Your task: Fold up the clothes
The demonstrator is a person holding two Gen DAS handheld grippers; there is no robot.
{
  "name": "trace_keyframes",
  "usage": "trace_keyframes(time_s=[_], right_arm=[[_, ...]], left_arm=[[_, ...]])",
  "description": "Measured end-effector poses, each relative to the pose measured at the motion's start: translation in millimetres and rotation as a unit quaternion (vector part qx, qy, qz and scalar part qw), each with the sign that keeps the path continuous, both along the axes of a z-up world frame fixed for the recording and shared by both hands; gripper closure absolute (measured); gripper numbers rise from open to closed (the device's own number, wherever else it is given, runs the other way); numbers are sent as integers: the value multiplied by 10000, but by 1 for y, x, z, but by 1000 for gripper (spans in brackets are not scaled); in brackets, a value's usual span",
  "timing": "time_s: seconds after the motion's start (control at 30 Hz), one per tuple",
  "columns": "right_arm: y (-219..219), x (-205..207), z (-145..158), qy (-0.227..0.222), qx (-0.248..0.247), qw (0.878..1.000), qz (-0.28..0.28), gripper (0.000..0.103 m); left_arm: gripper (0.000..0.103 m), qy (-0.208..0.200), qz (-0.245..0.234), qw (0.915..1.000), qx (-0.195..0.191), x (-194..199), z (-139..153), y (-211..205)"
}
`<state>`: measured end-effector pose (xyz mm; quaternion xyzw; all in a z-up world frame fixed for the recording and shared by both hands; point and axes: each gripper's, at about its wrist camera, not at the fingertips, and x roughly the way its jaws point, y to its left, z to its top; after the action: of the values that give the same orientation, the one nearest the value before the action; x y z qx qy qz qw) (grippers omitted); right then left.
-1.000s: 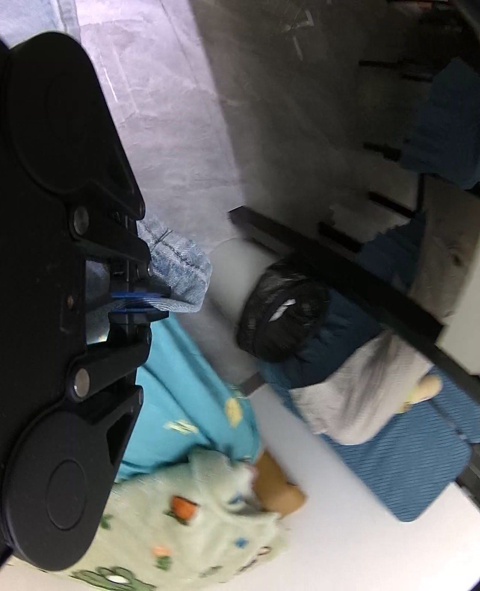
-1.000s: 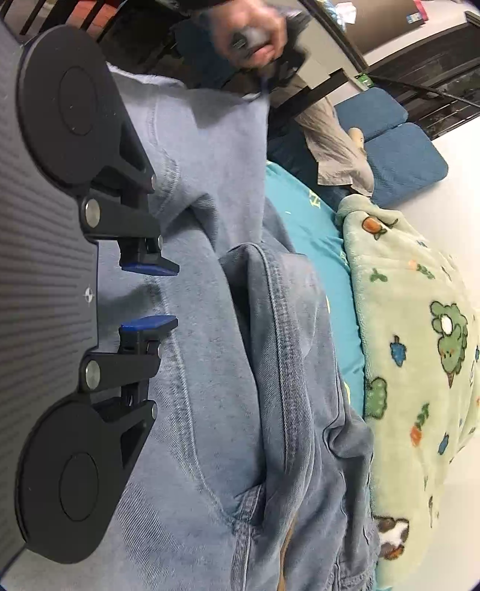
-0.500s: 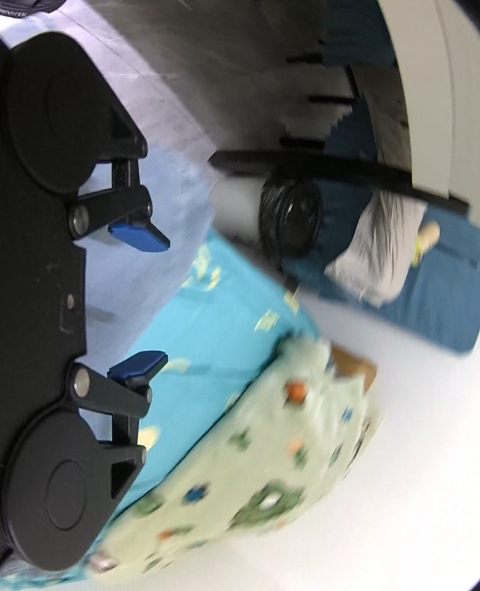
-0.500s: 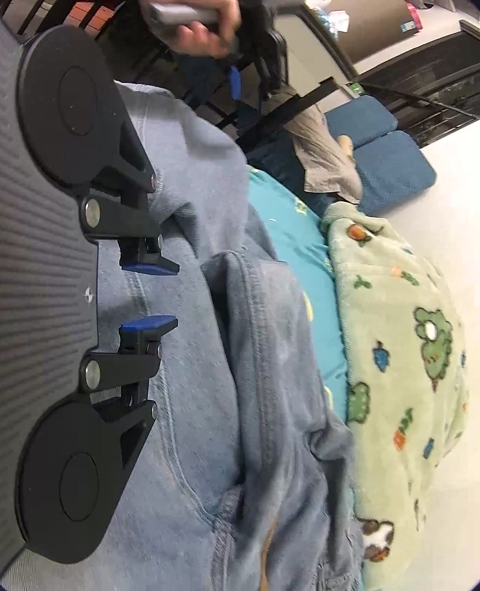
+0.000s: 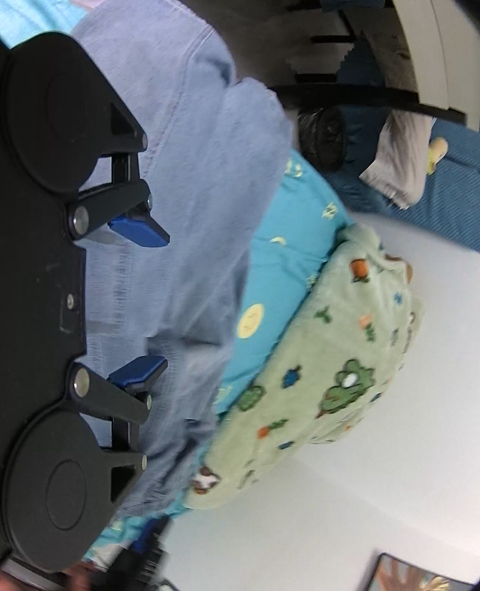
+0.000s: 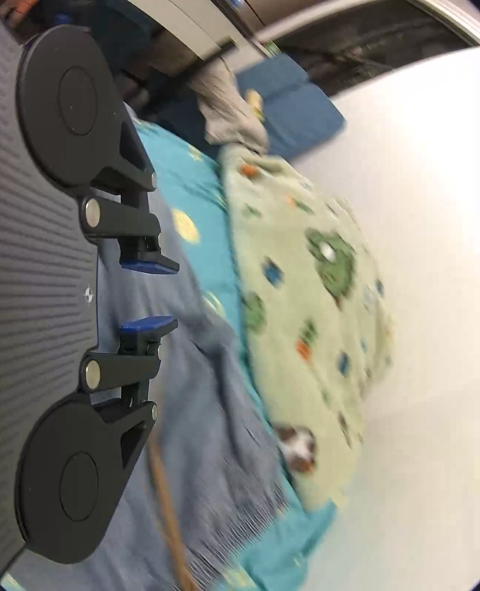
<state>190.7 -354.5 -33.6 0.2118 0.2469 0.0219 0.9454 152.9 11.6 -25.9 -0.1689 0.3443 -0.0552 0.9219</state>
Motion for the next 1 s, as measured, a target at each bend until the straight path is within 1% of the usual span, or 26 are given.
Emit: trace_keyframes(time_s=[0.1, 0.17, 0.23, 0.27, 0.3, 0.4, 0.47, 0.57, 0.67, 0.7, 0.73, 0.77, 0.8, 0.83, 0.87, 0.9, 0.93, 0.97, 1.0], right_arm=[[-44, 18, 2, 95, -55, 9996, -256, 75], [-78, 38, -5, 256, -207, 9979, -564, 72], [-116, 56, -19, 403, -40, 9962, -775, 70], [-134, 65, -27, 464, 38, 9951, -870, 68], [-146, 73, -34, 519, 67, 9943, -934, 62], [-164, 93, -52, 656, 147, 9935, -917, 51], [-175, 106, -63, 747, 201, 9929, -905, 48], [-193, 127, -80, 883, 281, 9917, -887, 48], [-210, 147, -98, 1019, 360, 9903, -870, 48], [-216, 154, -103, 1064, 387, 9898, -864, 41], [-221, 156, -106, 1014, 538, 9905, -759, 41], [-225, 150, -105, 818, 873, 9915, -504, 44], [-228, 145, -103, 621, 1168, 9909, -244, 51], [-229, 140, -100, 422, 1402, 9892, 21, 55], [-231, 135, -97, 223, 1633, 9859, 286, 56], [-230, 131, -93, 73, 1733, 9835, 520, 55], [-226, 129, -88, -4, 1636, 9840, 707, 55], [-221, 129, -86, 8, 1509, 9854, 783, 55], [-217, 132, -85, 156, 1336, 9885, 690, 55]], left_arm=[[41, 99, -137, 9998, 85, 2, -13, -4], [41, 126, -181, 9996, 150, 6, -20, -7], [41, 144, -212, 9995, 166, 10, -26, -10], [41, 141, -249, 9995, 146, 12, -28, -12], [41, 133, -280, 9994, 144, 13, -30, -14], [41, 117, -426, 9988, 225, 19, -36, -22], [41, 92, -536, 9981, 283, 21, -39, -28], [41, 57, -689, 9969, 367, 23, -43, -36], [41, 80, -717, 9966, 408, 24, -47, -39], [41, 94, -706, 9967, 394, 25, -48, -39], [41, 109, -696, 9968, 379, 25, -48, -38], [41, 111, -682, 9970, 360, 25, -48, -38], [41, 99, -672, 9971, 344, 23, -48, -38], [41, 86, -663, 9972, 329, 22, -47, -37], [41, 73, -653, 9973, 315, 21, -47, -37], [41, 54, -645, 9974, 306, 20, -46, -37], [41, 34, -637, 9975, 299, 20, -46, -37], [41, 13, -628, 9976, 291, 19, -45, -37], [41, -7, -620, 9977, 284, 19, -45, -37]])
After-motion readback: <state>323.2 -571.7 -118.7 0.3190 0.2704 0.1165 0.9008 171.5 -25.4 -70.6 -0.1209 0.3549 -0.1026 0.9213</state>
